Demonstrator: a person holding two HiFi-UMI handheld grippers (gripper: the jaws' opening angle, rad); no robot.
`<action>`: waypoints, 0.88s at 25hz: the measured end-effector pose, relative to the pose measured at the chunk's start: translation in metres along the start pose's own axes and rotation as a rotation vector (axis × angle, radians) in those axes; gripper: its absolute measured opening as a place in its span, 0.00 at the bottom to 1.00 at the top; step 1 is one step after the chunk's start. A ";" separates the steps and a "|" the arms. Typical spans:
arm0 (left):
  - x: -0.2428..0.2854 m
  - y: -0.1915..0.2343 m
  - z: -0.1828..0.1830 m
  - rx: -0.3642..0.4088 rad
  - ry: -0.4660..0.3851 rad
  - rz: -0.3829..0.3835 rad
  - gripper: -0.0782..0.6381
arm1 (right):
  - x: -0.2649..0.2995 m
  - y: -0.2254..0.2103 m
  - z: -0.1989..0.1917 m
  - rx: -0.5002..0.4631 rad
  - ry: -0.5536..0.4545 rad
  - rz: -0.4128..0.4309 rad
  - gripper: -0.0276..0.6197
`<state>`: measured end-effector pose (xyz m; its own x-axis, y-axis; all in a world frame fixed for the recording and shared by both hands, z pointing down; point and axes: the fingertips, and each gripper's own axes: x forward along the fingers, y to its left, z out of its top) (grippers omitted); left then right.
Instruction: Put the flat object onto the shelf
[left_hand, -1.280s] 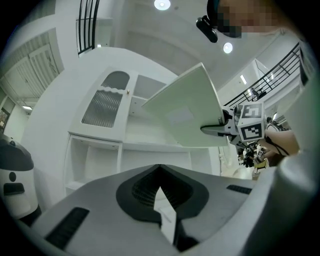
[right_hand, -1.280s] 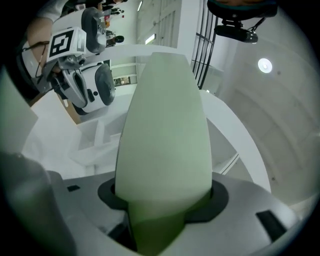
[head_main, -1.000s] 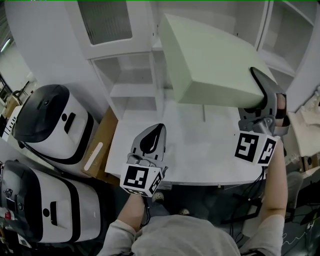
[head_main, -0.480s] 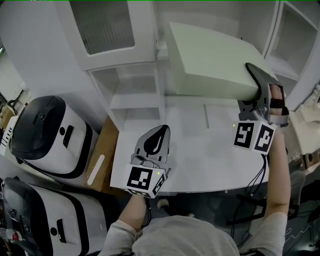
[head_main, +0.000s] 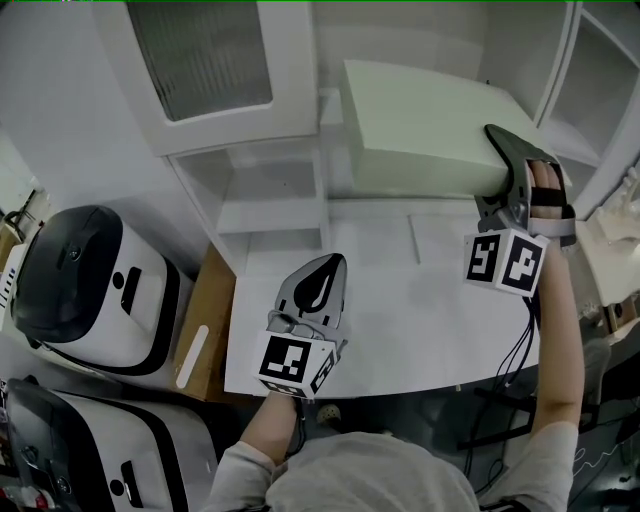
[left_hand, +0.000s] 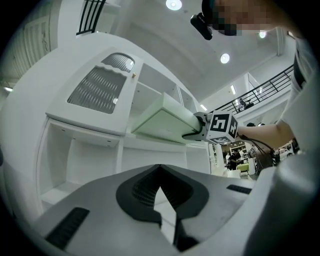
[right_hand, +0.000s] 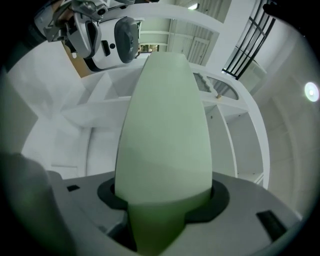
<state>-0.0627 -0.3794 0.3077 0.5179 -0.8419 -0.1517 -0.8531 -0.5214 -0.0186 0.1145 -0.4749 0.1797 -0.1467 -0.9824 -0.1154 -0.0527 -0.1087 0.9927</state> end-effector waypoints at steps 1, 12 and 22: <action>0.001 0.002 -0.001 -0.003 0.001 -0.002 0.13 | 0.004 0.001 0.000 -0.008 0.005 0.005 0.48; 0.014 0.029 -0.010 -0.035 0.014 -0.005 0.13 | 0.047 0.011 -0.002 -0.061 0.048 0.050 0.48; 0.023 0.044 -0.013 -0.038 0.024 -0.005 0.13 | 0.077 0.012 -0.003 -0.053 0.073 0.093 0.48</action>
<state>-0.0879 -0.4231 0.3159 0.5237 -0.8422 -0.1281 -0.8478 -0.5300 0.0184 0.1055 -0.5524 0.1824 -0.0756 -0.9969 -0.0215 0.0101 -0.0224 0.9997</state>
